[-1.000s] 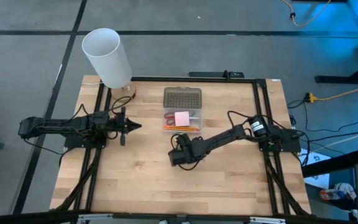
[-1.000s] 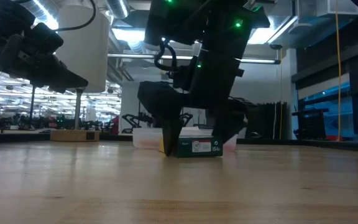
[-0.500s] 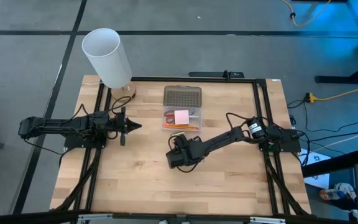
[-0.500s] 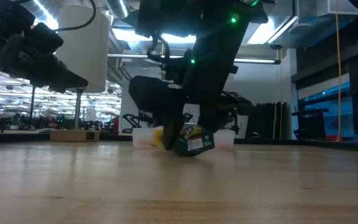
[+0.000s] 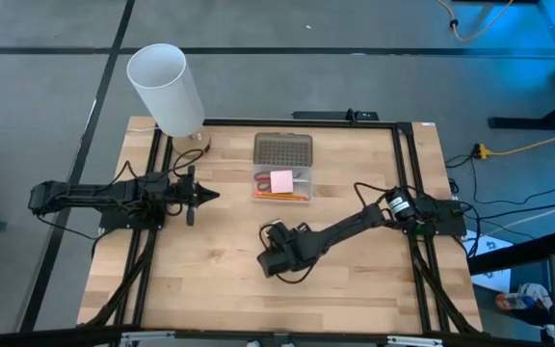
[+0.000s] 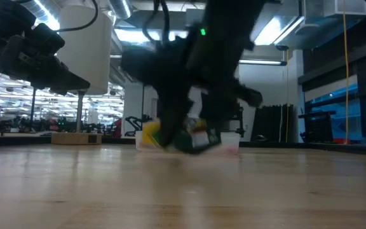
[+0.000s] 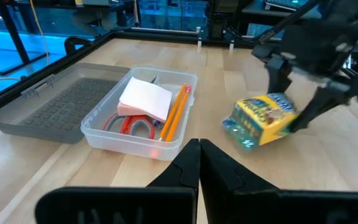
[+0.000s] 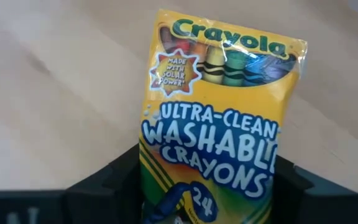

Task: Pack school essentials
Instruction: Put the yellow crayon box into the gray supply box

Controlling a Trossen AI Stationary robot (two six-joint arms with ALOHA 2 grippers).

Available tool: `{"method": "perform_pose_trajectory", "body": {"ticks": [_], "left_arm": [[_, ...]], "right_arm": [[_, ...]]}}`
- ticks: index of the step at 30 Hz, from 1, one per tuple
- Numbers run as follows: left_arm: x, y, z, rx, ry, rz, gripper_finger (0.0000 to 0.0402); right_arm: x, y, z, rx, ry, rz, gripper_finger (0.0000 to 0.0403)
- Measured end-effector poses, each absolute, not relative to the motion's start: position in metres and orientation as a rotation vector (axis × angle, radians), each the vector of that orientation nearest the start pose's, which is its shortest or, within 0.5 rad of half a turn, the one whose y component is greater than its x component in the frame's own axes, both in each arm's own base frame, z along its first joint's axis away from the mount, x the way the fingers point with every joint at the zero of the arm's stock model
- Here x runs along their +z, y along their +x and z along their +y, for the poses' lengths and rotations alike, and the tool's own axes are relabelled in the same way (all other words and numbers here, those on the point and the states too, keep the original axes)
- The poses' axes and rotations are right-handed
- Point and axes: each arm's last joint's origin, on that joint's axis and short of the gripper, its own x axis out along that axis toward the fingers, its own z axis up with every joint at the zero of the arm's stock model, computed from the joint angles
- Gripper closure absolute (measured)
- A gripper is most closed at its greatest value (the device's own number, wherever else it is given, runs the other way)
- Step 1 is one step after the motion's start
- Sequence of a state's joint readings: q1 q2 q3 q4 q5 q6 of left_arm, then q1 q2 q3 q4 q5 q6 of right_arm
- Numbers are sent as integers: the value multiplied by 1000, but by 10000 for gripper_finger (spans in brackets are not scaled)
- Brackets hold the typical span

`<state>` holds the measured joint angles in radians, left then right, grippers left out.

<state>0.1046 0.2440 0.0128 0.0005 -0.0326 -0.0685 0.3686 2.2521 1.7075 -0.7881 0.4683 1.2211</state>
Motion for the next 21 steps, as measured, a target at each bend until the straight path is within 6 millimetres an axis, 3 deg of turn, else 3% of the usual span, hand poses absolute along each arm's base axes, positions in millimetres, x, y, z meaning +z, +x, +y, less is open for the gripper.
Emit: {"method": "perform_pose_trajectory", "body": {"ticks": [6, 10, 16, 21], "left_arm": [[147, 109, 12, 145, -76, 226, 401], [147, 109, 12, 145, -76, 226, 401], [147, 109, 12, 145, -76, 226, 401], [147, 109, 12, 145, -76, 226, 401]], "right_arm": [[175, 435, 153, -680, 431, 926, 178], [202, 441, 142, -678, 318, 939, 181], [229, 439, 95, -825, 131, 1024, 178], [221, 435, 45, -906, 135, 1185, 182]]}}
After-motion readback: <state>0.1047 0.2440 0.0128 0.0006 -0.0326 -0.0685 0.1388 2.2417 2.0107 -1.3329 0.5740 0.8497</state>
